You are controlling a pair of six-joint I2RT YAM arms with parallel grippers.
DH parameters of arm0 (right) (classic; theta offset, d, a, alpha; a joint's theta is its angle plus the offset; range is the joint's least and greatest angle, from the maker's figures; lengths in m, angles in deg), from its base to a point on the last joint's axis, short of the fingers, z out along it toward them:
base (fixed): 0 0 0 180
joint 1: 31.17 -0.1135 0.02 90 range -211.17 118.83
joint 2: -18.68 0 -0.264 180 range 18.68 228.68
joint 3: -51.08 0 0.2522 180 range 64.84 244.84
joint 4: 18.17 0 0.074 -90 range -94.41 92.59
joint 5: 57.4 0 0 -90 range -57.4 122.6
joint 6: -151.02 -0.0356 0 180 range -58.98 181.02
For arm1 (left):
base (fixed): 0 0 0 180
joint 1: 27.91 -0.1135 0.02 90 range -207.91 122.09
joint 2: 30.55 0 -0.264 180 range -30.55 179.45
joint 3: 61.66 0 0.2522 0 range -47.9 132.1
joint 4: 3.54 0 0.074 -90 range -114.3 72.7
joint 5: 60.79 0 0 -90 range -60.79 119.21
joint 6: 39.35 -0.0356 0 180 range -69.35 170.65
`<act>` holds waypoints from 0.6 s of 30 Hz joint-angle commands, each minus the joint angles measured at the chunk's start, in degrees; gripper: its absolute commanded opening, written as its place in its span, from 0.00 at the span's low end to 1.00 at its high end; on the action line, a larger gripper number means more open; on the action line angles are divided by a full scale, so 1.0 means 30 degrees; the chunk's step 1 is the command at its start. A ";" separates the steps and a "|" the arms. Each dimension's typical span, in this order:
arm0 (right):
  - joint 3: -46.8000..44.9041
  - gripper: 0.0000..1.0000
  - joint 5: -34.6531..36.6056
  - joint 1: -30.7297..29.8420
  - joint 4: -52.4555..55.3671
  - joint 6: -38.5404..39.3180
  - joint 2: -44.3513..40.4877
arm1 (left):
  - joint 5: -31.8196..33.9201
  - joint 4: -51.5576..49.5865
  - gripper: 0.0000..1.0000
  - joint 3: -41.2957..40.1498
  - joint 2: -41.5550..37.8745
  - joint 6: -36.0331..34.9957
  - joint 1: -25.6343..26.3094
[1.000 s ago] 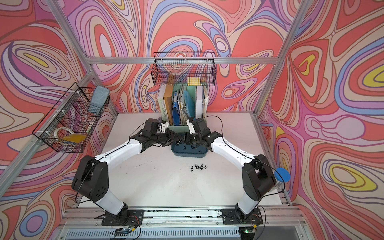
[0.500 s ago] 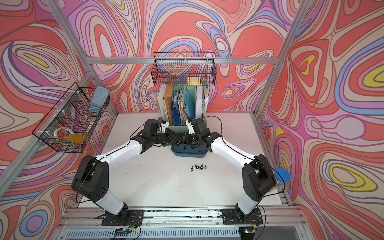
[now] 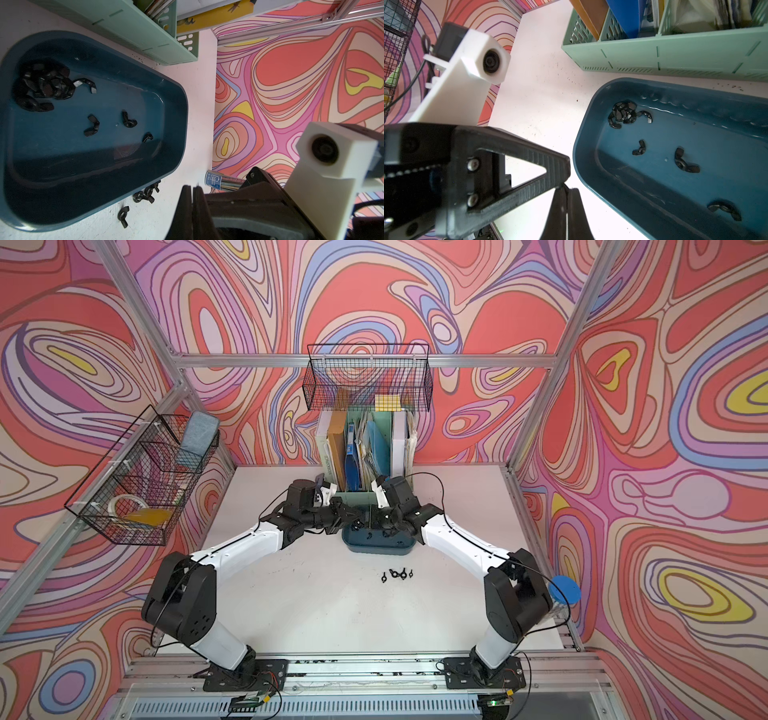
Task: Take out the wing nut from the storage box
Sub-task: Place the wing nut at the center of the board.
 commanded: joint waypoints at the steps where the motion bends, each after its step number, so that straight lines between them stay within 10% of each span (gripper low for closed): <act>1: -0.0302 0.09 0.0499 -0.0072 -0.0392 -0.0124 -0.0339 | 0.0161 -0.1173 0.00 -0.0111 -0.0757 -0.0788 0.0145; 18: -0.2267 0.78 0.5246 0.0166 0.2541 0.0180 -0.3139 | 0.6638 -0.8789 0.00 -0.0494 -0.2821 -0.5807 0.2325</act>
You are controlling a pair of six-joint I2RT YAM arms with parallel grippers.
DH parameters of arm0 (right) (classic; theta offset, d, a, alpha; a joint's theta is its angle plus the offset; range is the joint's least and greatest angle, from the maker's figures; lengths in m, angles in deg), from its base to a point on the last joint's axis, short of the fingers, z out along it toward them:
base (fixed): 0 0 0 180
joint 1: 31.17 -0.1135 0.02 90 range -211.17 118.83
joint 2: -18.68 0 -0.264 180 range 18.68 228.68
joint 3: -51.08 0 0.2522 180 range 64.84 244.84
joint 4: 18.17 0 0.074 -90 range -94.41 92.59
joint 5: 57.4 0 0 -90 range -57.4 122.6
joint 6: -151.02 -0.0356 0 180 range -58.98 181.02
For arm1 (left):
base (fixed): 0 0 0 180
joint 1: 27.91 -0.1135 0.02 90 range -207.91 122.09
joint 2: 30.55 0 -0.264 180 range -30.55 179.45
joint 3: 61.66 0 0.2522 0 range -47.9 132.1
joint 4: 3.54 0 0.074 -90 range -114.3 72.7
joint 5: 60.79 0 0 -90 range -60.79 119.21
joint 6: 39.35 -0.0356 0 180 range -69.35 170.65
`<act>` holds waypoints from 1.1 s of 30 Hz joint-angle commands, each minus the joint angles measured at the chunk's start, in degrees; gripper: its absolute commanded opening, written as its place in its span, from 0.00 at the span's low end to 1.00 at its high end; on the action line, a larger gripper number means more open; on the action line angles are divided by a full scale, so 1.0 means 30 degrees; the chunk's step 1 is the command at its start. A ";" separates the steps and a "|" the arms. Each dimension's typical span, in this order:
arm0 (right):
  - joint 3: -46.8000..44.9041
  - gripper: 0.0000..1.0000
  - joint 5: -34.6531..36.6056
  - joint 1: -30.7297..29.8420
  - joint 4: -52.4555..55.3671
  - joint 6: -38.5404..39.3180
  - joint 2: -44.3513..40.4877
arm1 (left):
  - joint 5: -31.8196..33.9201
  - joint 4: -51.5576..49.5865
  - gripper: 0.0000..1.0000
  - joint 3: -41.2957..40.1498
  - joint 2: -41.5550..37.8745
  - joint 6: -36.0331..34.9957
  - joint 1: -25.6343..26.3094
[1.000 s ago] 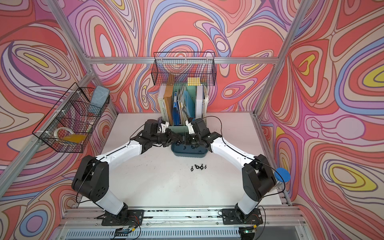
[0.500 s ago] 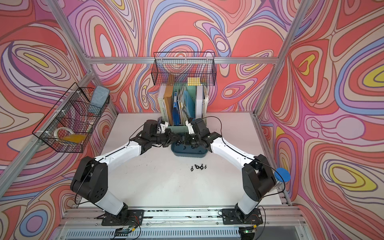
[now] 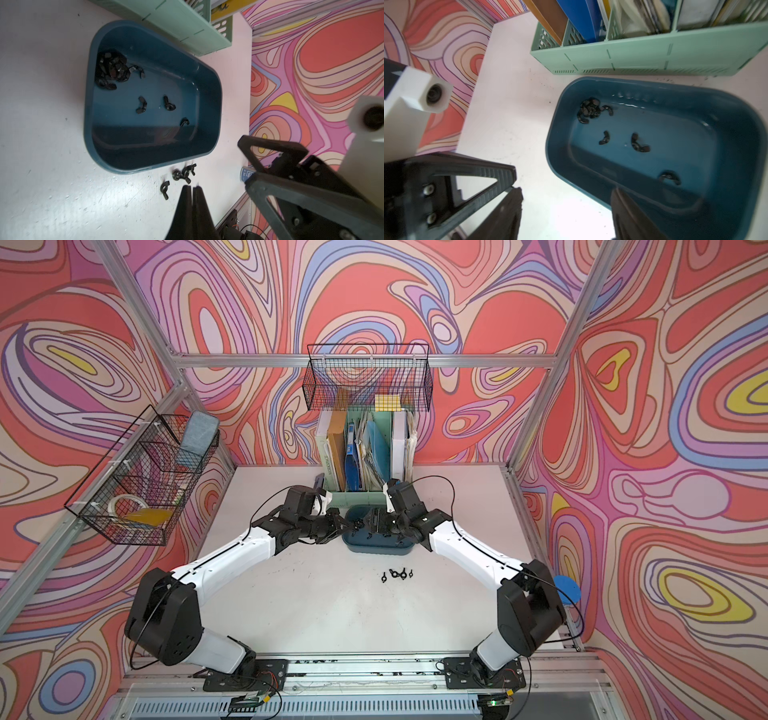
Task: Take out the wing nut from the storage box
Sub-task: Place the wing nut at the center of the board, then pick up the wing nut from the storage box.
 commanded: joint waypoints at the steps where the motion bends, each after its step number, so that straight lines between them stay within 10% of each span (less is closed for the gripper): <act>1: -0.0812 0.82 0.1796 0.0127 0.1316 0.0097 -0.1262 | 0.3237 -0.3003 0.00 -0.0311 -0.0522 -0.1844 0.1441; 17: -0.4340 0.98 0.4940 0.0487 0.4264 0.0116 -0.6494 | 0.8778 -0.3570 0.00 0.0624 0.3464 -0.0865 0.7986; 33: -0.5273 0.98 0.5339 0.0516 0.5135 -0.0570 -0.8375 | 1.0133 -0.4130 0.00 0.2511 0.6744 -0.0728 0.8660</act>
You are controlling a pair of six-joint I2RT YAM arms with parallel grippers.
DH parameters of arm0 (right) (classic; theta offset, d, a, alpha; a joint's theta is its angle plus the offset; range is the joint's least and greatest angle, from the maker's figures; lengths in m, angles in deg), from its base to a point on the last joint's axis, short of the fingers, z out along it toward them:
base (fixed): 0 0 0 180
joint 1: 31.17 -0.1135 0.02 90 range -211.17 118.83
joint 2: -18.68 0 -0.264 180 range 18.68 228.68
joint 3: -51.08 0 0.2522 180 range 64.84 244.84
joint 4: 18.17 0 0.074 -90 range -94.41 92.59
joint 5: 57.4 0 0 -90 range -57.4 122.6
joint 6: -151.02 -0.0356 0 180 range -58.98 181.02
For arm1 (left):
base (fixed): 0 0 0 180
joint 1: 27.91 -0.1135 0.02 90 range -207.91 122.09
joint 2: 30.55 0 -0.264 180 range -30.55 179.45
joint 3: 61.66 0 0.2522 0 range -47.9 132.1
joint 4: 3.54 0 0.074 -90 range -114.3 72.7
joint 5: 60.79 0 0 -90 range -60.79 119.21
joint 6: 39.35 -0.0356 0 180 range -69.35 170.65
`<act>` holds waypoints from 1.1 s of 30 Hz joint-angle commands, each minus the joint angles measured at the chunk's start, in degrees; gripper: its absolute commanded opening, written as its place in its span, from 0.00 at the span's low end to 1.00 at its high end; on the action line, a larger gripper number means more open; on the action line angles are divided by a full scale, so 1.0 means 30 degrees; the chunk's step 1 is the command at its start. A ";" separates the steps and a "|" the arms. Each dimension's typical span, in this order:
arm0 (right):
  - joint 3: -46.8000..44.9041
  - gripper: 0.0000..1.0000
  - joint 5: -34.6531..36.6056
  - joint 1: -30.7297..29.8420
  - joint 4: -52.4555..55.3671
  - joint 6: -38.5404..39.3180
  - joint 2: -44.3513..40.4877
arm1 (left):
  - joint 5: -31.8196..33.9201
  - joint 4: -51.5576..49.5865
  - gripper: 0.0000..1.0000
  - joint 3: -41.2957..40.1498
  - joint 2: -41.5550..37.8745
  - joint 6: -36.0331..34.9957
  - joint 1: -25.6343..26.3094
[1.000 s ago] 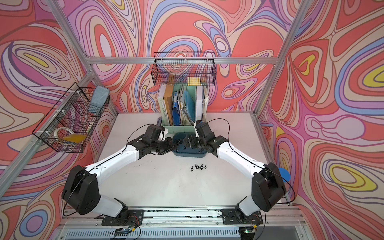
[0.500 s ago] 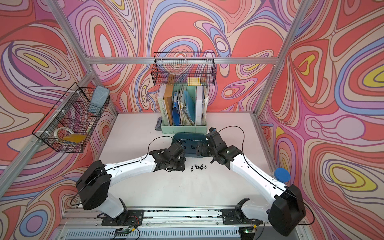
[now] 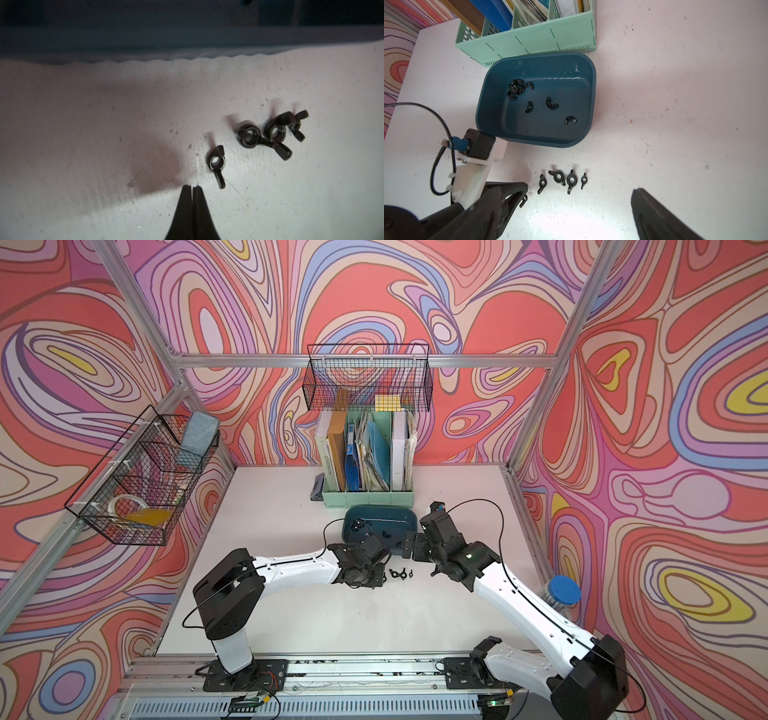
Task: Take out the wing nut from the storage box
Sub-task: Pick up the wing nut from the storage box.
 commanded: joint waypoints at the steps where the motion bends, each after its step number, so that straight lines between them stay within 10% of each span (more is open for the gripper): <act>1: -0.0202 0.98 0.0277 0.0066 0.0229 -0.0299 -0.0126 | 0.0879 -0.0665 0.00 0.0608 0.0519 -0.0002 0.0047; 9: 0.0063 0.98 0.0115 0.0072 0.0164 -0.0152 0.0325 | 0.0976 -0.0596 0.02 0.0801 0.1135 -0.0117 0.0049; 24: 0.1178 0.98 -0.0046 0.0072 -0.0558 0.0330 0.1915 | 0.1928 -0.2745 0.34 0.1694 -0.0971 -0.1176 -0.0032; 33: 0.3026 0.98 -0.0326 0.0072 -0.1496 0.0773 0.4392 | 0.2902 -0.4286 0.94 0.3004 -0.3486 -0.2361 -0.2032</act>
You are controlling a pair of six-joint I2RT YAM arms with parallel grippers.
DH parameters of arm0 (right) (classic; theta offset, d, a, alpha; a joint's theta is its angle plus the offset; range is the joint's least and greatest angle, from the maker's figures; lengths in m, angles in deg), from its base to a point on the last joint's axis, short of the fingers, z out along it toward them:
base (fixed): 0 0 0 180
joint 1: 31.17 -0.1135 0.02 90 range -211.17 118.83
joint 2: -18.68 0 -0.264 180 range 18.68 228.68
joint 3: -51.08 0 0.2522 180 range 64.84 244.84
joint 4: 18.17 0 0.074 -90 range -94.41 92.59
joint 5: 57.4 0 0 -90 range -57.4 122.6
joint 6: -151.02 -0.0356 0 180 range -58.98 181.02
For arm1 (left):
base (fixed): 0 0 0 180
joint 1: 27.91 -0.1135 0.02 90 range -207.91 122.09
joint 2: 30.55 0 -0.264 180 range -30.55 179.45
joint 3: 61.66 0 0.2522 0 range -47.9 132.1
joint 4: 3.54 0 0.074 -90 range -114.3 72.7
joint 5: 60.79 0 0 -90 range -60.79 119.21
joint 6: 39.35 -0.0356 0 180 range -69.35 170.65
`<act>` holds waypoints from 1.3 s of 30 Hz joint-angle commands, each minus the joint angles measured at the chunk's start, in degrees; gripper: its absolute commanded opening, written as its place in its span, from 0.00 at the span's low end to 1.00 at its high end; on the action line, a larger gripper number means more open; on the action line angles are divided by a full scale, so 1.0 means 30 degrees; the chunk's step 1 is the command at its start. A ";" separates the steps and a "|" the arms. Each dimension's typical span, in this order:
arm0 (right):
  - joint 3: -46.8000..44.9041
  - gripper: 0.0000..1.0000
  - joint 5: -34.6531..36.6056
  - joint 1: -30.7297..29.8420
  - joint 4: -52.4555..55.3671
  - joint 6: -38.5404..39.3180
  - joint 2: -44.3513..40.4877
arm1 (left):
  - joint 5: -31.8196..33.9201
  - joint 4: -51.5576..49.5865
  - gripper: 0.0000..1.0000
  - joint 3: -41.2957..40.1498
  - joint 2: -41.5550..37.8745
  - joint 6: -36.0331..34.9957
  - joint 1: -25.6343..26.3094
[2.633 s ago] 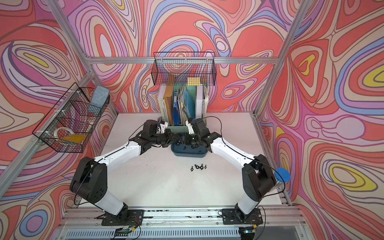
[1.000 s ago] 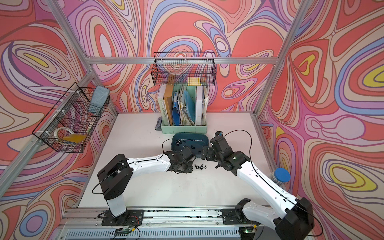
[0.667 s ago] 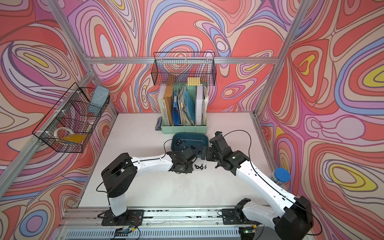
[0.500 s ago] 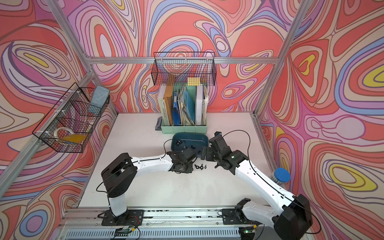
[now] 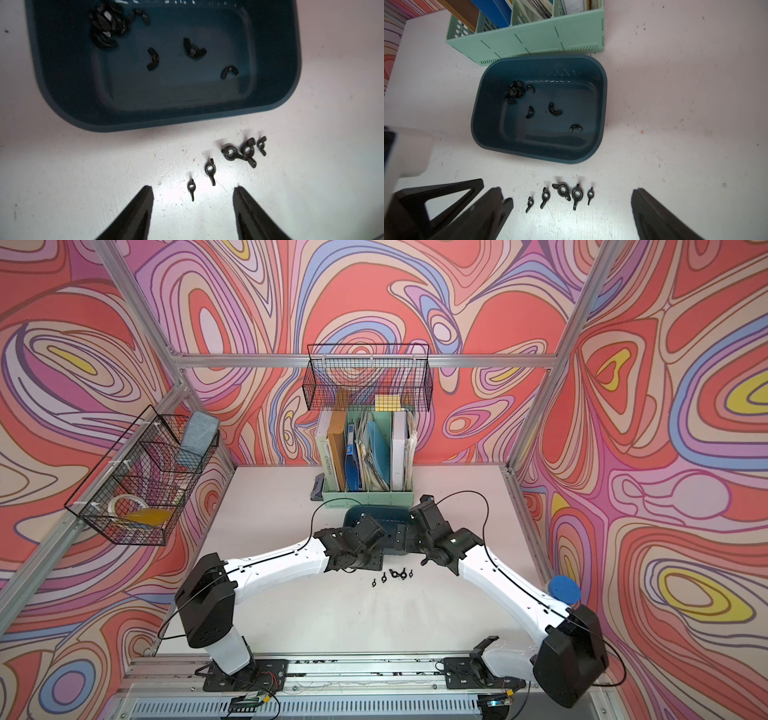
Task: Take out the wing nut from the storage box
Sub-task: Pick up the wing nut from the storage box.
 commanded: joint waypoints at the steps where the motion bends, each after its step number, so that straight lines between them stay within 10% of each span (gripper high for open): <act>1: 0.1065 0.98 -0.0119 0.0072 -0.0729 0.0425 0.1039 | 0.0943 -0.1518 0.99 0.0418 -0.1078 -0.0766 -0.1164; 12: 0.4042 0.97 -0.0992 0.0072 -0.1893 0.0451 0.5351 | 0.2241 -0.2794 0.99 0.1383 -0.2233 -0.2508 -0.4368; 24: 0.7447 0.49 -0.2907 0.0068 -0.2841 0.1865 1.1460 | 0.0426 -0.3650 0.99 0.1509 -0.2296 -0.2367 -0.8335; 39: 1.0572 0.28 -0.2848 0.0042 -0.3104 0.5019 1.6282 | -0.0541 -0.3648 0.99 0.1465 -0.1979 -0.3145 -0.8433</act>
